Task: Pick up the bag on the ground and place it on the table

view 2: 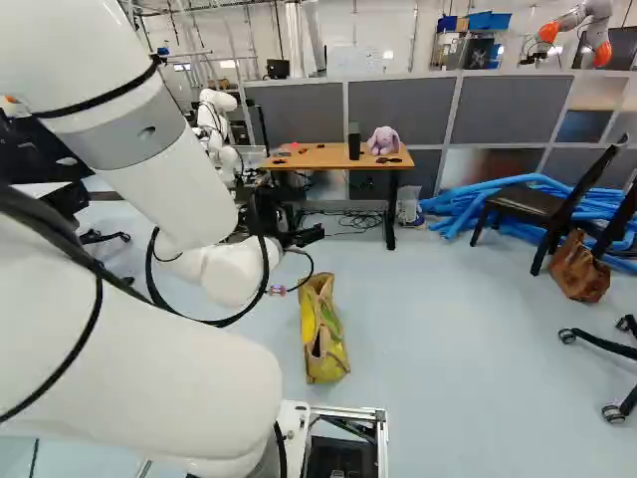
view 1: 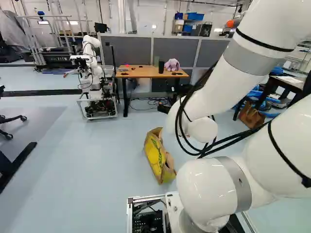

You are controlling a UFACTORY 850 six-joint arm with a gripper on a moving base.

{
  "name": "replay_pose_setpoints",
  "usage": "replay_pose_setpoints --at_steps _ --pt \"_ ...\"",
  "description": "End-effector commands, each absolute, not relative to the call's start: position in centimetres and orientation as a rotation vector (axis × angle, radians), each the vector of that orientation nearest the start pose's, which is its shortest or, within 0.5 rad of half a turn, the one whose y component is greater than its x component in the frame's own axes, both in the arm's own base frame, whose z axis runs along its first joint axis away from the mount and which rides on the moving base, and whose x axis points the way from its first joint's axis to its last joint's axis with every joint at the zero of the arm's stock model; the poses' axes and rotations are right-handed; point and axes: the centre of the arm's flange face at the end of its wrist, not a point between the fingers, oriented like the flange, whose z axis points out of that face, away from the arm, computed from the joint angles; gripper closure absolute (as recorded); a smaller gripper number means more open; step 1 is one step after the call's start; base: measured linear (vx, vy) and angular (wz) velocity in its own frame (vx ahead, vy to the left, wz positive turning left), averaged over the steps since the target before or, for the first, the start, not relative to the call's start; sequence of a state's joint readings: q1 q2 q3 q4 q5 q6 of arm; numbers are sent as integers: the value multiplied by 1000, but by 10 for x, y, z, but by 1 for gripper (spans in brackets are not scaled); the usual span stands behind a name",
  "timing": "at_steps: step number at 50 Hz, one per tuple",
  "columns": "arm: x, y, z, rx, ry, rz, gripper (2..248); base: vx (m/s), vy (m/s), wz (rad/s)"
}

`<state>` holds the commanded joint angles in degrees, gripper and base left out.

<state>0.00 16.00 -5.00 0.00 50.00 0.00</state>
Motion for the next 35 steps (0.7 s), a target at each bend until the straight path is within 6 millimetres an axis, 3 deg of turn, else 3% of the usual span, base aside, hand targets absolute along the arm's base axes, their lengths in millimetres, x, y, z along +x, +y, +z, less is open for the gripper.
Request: replay_pose_setpoints --at_steps 35 --pt "277 0 367 -2560 0 -1820 3 113 0 -10"
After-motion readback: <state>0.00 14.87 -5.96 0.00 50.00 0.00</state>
